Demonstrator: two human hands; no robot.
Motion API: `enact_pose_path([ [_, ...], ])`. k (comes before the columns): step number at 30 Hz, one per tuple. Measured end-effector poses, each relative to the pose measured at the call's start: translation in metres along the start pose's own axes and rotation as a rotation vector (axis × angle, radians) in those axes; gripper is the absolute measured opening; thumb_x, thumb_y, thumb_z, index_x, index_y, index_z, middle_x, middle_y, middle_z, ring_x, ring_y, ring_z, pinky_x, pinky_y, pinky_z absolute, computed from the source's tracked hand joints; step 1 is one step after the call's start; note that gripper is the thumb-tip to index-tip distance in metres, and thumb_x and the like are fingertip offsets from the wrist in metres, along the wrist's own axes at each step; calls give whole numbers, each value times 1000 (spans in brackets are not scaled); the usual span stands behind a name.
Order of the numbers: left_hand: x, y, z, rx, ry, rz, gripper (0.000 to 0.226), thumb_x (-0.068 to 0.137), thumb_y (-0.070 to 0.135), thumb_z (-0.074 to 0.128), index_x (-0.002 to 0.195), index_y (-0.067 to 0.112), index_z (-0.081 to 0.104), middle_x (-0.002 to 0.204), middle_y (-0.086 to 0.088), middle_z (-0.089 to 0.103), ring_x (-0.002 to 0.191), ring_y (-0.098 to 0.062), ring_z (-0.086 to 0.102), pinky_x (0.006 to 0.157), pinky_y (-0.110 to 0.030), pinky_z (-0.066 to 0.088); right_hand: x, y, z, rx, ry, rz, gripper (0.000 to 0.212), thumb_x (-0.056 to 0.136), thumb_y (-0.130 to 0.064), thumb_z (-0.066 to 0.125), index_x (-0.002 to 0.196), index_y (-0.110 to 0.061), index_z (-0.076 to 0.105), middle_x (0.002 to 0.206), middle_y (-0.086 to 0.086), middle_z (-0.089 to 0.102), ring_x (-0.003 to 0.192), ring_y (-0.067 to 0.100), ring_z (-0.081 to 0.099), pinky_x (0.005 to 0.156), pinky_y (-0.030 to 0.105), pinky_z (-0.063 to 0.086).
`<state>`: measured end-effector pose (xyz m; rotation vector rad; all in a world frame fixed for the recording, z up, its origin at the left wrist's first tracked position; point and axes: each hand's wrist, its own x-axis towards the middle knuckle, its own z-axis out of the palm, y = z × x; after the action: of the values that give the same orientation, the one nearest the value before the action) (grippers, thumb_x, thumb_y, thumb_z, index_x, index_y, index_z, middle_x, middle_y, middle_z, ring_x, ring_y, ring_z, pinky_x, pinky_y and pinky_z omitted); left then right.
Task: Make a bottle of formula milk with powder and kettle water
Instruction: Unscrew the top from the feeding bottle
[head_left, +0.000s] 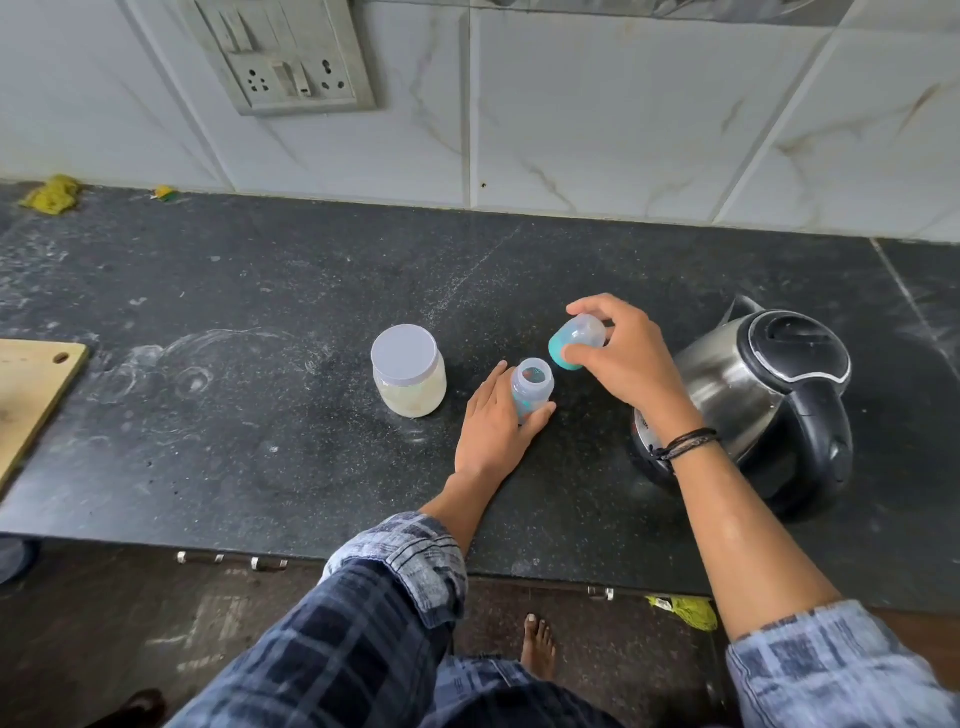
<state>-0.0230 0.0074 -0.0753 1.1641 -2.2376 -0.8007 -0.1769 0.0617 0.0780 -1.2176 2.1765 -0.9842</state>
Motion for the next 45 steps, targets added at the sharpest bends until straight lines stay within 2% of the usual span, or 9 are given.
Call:
enact_pose_path([
  [3, 0, 0, 1, -6, 3, -15, 72, 95, 61, 57, 151, 20, 37, 159, -3, 40, 150, -12, 24, 120, -30, 17, 5, 10, 0, -45, 54, 27, 43, 82, -16, 76, 120, -33, 67, 124, -5, 62, 109, 19, 62, 94, 42, 53],
  [10, 0, -1, 2, -5, 5, -29, 72, 94, 62, 57, 150, 23, 36, 160, -1, 39, 149, -9, 23, 117, -25, 14, 16, 40, 18, -257, 57, 48, 45, 88, -9, 71, 129, -24, 62, 128, 5, 60, 113, 30, 61, 83, 29, 37],
  [18, -1, -2, 3, -24, 43, -26, 66, 91, 63, 59, 143, 28, 40, 155, 5, 44, 148, 0, 17, 114, -19, 13, 22, 61, 35, -331, -39, 81, 43, 89, 0, 68, 127, -17, 63, 130, 8, 62, 115, 33, 62, 91, 37, 46],
  [24, 0, -6, 4, -40, 54, -16, 67, 90, 67, 58, 142, 27, 42, 154, 6, 45, 139, 24, -2, 114, -20, 15, 22, 66, 44, -338, -64, 85, 43, 90, -2, 73, 129, -18, 61, 130, 10, 60, 113, 32, 64, 89, 40, 51],
  [27, 0, -4, 3, -57, 41, -33, 70, 89, 68, 58, 143, 27, 42, 156, 5, 42, 145, 17, 7, 114, -22, 17, 20, 67, 45, -345, -75, 88, 47, 90, -5, 75, 131, -19, 60, 132, 9, 58, 114, 33, 63, 84, 35, 45],
  [30, -1, 0, 0, -91, 33, -68, 72, 88, 68, 59, 145, 28, 42, 157, 5, 40, 148, 0, 19, 114, -23, 19, 15, 64, 43, -327, -64, 68, 57, 87, -9, 79, 138, -20, 57, 139, 9, 54, 119, 34, 61, 93, 42, 49],
  [39, -4, 4, -7, -150, 4, -118, 84, 79, 79, 63, 147, 37, 36, 161, 10, 31, 150, 5, 13, 116, -26, 21, -25, 44, 32, -231, 69, -48, 45, 89, -10, 74, 132, -16, 64, 132, 7, 56, 118, 32, 58, 99, 40, 48],
  [42, -5, 4, -8, -164, 19, -96, 87, 77, 80, 65, 147, 37, 35, 159, 14, 33, 149, 10, 8, 120, -31, 24, -41, 41, 27, -224, 97, -82, 39, 90, -12, 74, 128, -18, 65, 129, 5, 57, 117, 30, 58, 95, 39, 49],
  [45, -6, 7, -12, -189, 16, -94, 91, 77, 79, 67, 149, 36, 32, 159, 16, 33, 152, 4, 9, 123, -39, 26, -55, 41, 20, -236, 119, -100, 36, 92, -17, 73, 127, -21, 65, 127, 2, 57, 118, 26, 58, 90, 38, 50],
])
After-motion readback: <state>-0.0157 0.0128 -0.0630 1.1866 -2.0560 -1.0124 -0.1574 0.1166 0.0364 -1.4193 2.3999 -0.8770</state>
